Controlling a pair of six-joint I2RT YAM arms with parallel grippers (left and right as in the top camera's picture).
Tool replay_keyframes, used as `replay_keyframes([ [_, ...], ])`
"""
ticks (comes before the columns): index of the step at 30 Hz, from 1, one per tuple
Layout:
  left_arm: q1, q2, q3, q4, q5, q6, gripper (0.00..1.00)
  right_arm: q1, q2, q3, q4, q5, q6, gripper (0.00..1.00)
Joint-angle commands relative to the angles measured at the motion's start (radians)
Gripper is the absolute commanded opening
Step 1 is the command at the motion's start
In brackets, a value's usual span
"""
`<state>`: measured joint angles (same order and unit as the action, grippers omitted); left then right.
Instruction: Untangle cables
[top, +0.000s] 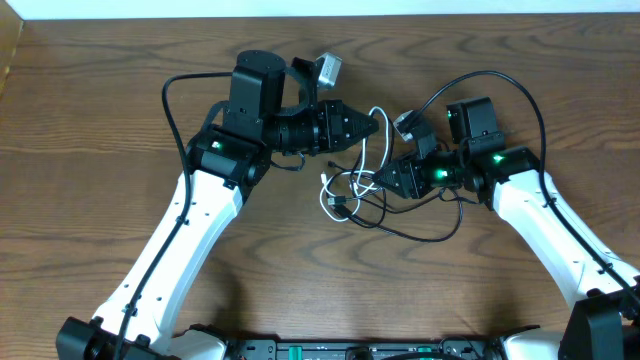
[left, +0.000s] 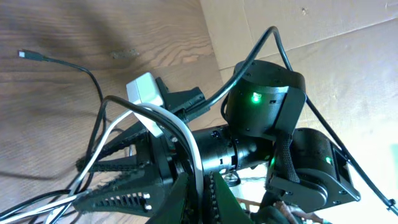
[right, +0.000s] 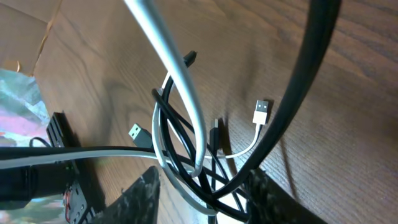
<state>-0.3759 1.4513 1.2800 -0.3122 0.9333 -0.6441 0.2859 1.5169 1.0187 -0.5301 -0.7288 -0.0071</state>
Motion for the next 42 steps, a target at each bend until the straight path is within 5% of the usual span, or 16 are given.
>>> replay_keyframes([
  [1, -0.002, -0.006, 0.001, 0.010, 0.027, -0.051, 0.08, 0.004, -0.020, 0.002, -0.005, -0.004, -0.009, 0.34],
  [9, -0.002, -0.006, 0.001, 0.059, 0.024, -0.126, 0.07, 0.004, -0.020, 0.001, -0.029, -0.003, -0.009, 0.29],
  [15, -0.002, -0.006, 0.001, 0.060, 0.024, -0.128, 0.07, 0.004, -0.020, 0.001, -0.039, 0.054, -0.008, 0.01],
  [23, -0.002, -0.006, 0.001, -0.025, -0.039, -0.019, 0.07, 0.004, -0.020, 0.001, -0.056, 0.081, -0.001, 0.01],
  [29, -0.002, -0.006, 0.001, -0.288, -0.409, 0.164, 0.07, 0.003, -0.020, 0.001, -0.137, 0.506, 0.289, 0.01],
  [35, -0.001, -0.005, 0.000, -0.554, -0.930, 0.184, 0.07, -0.016, -0.020, 0.001, -0.293, 0.917, 0.536, 0.01],
  [42, -0.002, -0.005, 0.000, -0.618, -1.014, 0.187, 0.08, -0.069, -0.020, 0.001, -0.315, 0.957, 0.552, 0.02],
])
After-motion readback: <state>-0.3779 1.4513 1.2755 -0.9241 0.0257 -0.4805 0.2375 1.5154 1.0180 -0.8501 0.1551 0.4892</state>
